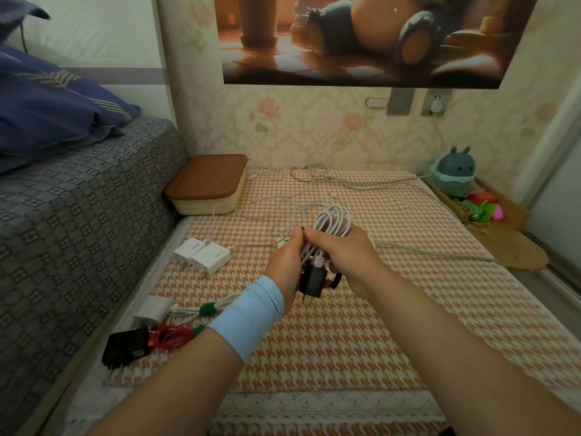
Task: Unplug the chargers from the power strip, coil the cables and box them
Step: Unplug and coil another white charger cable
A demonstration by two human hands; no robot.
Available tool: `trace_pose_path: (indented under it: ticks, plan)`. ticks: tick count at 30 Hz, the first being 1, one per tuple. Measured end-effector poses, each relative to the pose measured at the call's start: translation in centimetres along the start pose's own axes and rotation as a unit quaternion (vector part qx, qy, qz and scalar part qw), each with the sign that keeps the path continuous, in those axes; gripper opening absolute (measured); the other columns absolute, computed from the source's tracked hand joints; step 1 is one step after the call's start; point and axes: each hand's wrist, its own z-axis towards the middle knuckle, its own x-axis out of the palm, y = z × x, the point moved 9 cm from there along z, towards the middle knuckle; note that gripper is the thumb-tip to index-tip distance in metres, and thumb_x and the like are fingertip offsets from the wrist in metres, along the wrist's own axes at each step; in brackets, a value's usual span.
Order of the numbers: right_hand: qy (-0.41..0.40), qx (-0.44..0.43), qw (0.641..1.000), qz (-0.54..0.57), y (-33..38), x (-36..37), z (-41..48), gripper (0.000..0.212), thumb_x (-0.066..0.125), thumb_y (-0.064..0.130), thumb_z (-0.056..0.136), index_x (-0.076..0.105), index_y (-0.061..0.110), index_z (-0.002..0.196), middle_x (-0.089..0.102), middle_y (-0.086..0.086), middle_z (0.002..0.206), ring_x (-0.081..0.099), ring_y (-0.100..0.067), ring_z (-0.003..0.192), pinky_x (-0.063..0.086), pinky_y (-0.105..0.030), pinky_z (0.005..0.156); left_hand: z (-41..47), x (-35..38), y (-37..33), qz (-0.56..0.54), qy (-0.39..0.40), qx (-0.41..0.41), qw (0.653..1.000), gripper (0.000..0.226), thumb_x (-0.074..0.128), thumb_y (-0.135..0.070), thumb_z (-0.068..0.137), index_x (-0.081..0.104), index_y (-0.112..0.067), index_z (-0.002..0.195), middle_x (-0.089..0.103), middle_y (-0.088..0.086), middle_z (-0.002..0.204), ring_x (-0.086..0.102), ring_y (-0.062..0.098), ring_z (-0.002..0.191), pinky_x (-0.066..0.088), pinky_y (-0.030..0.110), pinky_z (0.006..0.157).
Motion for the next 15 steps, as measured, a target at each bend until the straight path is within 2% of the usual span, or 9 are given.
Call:
trace_pose_path:
  ticks: [1,4,6,8,10,12,15]
  plan:
    - [0.001,-0.012,1.0,-0.006,0.2,0.1,0.0,0.009,0.077,0.022,0.089,0.072,0.016,0.094,0.076,0.001,0.086,0.071,-0.003,0.068,0.05,-0.016,0.054,-0.1,0.1,0.0,-0.017,-0.005,-0.007,1.0,0.047,0.033,-0.054,0.101,0.067,-0.025,0.113,0.073,0.002,0.109,0.07,0.018,0.098,0.059,0.037,0.071]
    - [0.008,-0.039,0.998,-0.054,0.3,0.6,-0.2,0.018,0.077,0.028,0.089,0.071,0.02,0.103,0.076,0.004,0.091,0.072,-0.004,0.077,0.053,-0.022,0.062,-0.3,0.1,0.1,-0.076,-0.031,-0.028,0.996,0.041,0.038,-0.044,0.102,0.068,-0.019,0.116,0.074,0.009,0.106,0.07,0.029,0.099,0.058,0.049,0.08]
    - [0.025,-0.049,0.997,-0.061,0.4,1.2,-0.3,0.025,0.078,0.028,0.087,0.067,0.023,0.11,0.074,0.005,0.097,0.07,-0.004,0.085,0.053,-0.022,0.069,0.0,-0.6,0.0,-0.063,-0.064,-0.024,0.996,0.037,0.04,-0.04,0.1,0.068,-0.02,0.115,0.074,0.012,0.102,0.071,0.03,0.091,0.058,0.042,0.07]
    - [0.029,-0.058,0.996,-0.053,0.4,1.3,-0.3,0.03,0.079,0.028,0.086,0.065,0.024,0.112,0.072,0.006,0.1,0.069,-0.003,0.089,0.054,-0.022,0.075,0.2,-0.9,-0.5,-0.002,-0.078,0.001,0.997,0.036,0.039,-0.041,0.1,0.068,-0.024,0.114,0.074,0.012,0.098,0.068,0.029,0.08,0.053,0.035,0.06]
    - [0.019,-0.063,0.997,-0.041,0.5,1.0,-0.2,0.028,0.079,0.028,0.086,0.066,0.023,0.11,0.074,0.007,0.099,0.071,-0.002,0.087,0.056,-0.023,0.076,0.0,-0.8,-0.8,0.008,-0.082,0.017,0.996,0.042,0.037,-0.05,0.1,0.068,-0.025,0.114,0.074,0.011,0.097,0.068,0.03,0.078,0.052,0.034,0.058]
    - [0.003,-0.056,0.998,-0.033,0.4,0.5,-0.1,0.024,0.079,0.029,0.086,0.068,0.023,0.107,0.075,0.005,0.096,0.072,-0.006,0.086,0.06,-0.032,0.079,-0.5,-0.4,-0.5,-0.028,-0.081,0.011,0.996,0.049,0.034,-0.056,0.1,0.068,-0.023,0.115,0.076,0.006,0.096,0.072,0.026,0.08,0.053,0.033,0.058]
    - [0.001,-0.046,0.999,-0.026,0.4,0.1,0.1,0.021,0.079,0.029,0.087,0.07,0.023,0.105,0.076,0.004,0.097,0.073,-0.011,0.09,0.061,-0.038,0.081,-0.9,0.6,-0.9,-0.036,-0.047,0.018,0.998,0.048,0.035,-0.055,0.1,0.068,-0.023,0.114,0.077,0.001,0.092,0.073,0.017,0.072,0.052,0.031,0.055]
